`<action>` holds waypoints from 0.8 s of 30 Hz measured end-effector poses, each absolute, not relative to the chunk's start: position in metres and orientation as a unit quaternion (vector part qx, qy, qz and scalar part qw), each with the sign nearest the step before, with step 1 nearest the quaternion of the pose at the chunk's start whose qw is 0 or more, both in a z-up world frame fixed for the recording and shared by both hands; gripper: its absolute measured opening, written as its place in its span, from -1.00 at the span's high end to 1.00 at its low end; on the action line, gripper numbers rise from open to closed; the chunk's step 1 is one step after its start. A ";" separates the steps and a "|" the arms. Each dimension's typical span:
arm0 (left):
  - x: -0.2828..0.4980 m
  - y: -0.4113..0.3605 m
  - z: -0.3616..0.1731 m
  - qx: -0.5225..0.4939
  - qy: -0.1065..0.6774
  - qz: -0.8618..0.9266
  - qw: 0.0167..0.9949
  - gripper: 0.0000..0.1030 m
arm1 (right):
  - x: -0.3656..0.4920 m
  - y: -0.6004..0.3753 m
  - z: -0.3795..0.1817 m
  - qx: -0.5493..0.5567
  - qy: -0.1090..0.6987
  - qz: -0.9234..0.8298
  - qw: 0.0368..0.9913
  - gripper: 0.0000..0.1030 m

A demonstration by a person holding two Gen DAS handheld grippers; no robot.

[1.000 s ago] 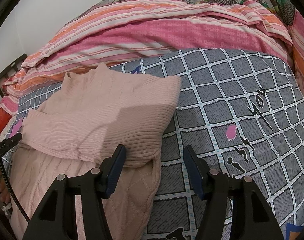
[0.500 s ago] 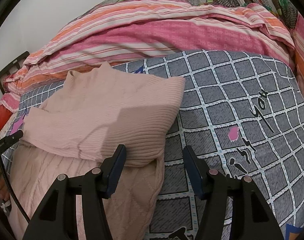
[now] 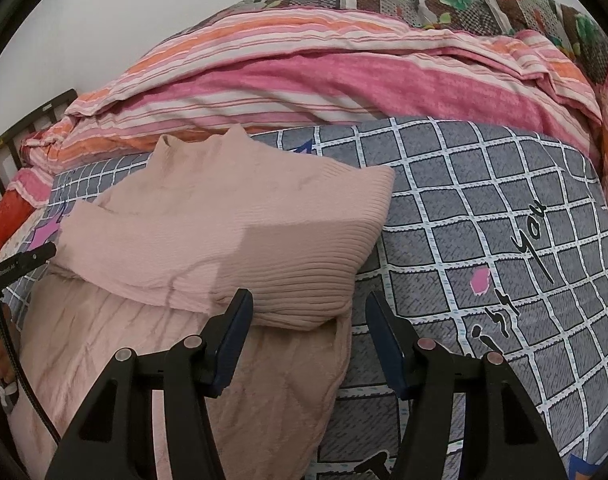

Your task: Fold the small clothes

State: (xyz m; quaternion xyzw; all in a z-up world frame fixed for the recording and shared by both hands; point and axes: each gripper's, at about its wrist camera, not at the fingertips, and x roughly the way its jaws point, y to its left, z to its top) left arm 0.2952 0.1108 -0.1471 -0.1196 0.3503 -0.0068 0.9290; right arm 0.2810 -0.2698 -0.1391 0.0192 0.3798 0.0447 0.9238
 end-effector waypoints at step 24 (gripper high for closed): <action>0.264 0.080 -0.143 -0.056 0.368 -0.066 0.926 -0.22 | 0.253 -0.251 -0.126 -0.020 0.358 0.092 0.929 -0.14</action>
